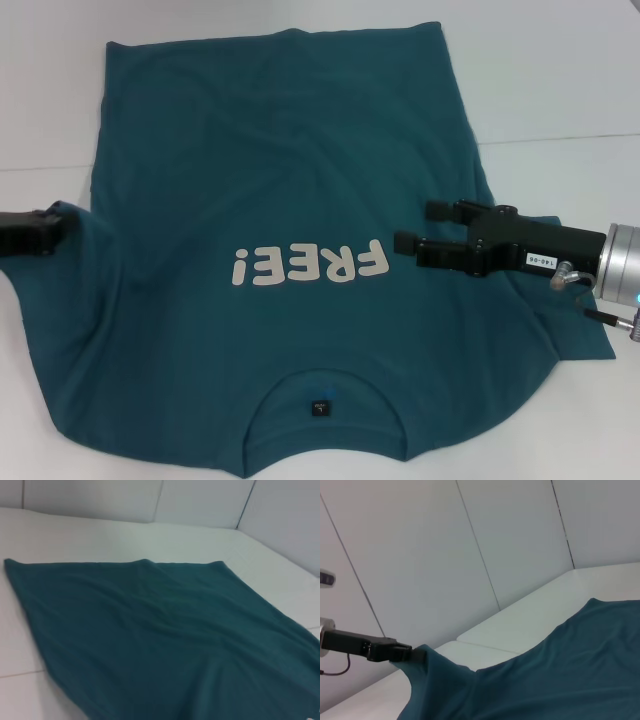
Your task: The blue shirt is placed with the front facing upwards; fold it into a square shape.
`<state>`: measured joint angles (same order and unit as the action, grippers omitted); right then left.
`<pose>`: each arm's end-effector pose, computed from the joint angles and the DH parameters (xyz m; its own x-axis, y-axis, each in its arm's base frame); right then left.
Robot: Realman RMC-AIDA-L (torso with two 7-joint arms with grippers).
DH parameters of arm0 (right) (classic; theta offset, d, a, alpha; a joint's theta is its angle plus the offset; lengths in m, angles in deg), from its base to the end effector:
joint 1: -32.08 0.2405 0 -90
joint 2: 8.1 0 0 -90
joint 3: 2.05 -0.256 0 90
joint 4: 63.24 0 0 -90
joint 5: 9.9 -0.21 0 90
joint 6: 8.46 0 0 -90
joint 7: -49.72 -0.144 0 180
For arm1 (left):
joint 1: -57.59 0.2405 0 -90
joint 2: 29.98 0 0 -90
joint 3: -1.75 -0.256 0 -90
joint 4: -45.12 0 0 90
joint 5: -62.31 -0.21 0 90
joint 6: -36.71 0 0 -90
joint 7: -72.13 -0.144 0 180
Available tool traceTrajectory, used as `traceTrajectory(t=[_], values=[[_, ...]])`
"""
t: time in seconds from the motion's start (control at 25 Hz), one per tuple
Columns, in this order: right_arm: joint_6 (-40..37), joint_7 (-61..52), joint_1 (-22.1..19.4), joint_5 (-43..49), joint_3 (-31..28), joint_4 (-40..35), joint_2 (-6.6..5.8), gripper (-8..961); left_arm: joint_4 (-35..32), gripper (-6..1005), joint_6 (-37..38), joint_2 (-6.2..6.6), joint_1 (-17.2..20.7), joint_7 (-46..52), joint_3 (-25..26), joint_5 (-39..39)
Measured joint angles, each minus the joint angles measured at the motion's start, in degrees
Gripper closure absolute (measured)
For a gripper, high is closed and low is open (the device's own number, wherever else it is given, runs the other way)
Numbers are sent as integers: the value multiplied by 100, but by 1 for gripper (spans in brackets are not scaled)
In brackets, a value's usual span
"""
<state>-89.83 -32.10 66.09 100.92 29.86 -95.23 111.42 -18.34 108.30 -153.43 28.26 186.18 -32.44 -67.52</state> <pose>0.2579 0.3611 0.0021 0.6576 -0.3858 -0.6471 -0.6232 -0.7612 -0.1795 -0.2785 0.3782 0.0749 0.6274 0.5573 0.5438 0.7786 -0.4424 -0.4450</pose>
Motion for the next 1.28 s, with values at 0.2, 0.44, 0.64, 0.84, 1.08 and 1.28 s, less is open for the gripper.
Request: traceTrajectory(t=[0.2,0.44,0.64,0.84,1.08,1.28], values=[[-1,0,0,6,0,0,0,12,-49,962,-22,-10,-35,256,-263,-5],[-5,0,0,22,6,0,0,12,126,952,-57,-47,-75,287,-545,77],[-12,0,0,27,9,0,0,13,390,944,-54,-48,-127,505,-701,249],[-21,0,0,35,15,0,0,13,550,936,-29,-48,-142,589,-789,406],[-28,0,0,29,55,0,0,12,613,802,1,-48,-114,574,-880,552],[-36,-1,0,6,88,0,0,11,592,594,-36,-40,-43,440,-841,565]])
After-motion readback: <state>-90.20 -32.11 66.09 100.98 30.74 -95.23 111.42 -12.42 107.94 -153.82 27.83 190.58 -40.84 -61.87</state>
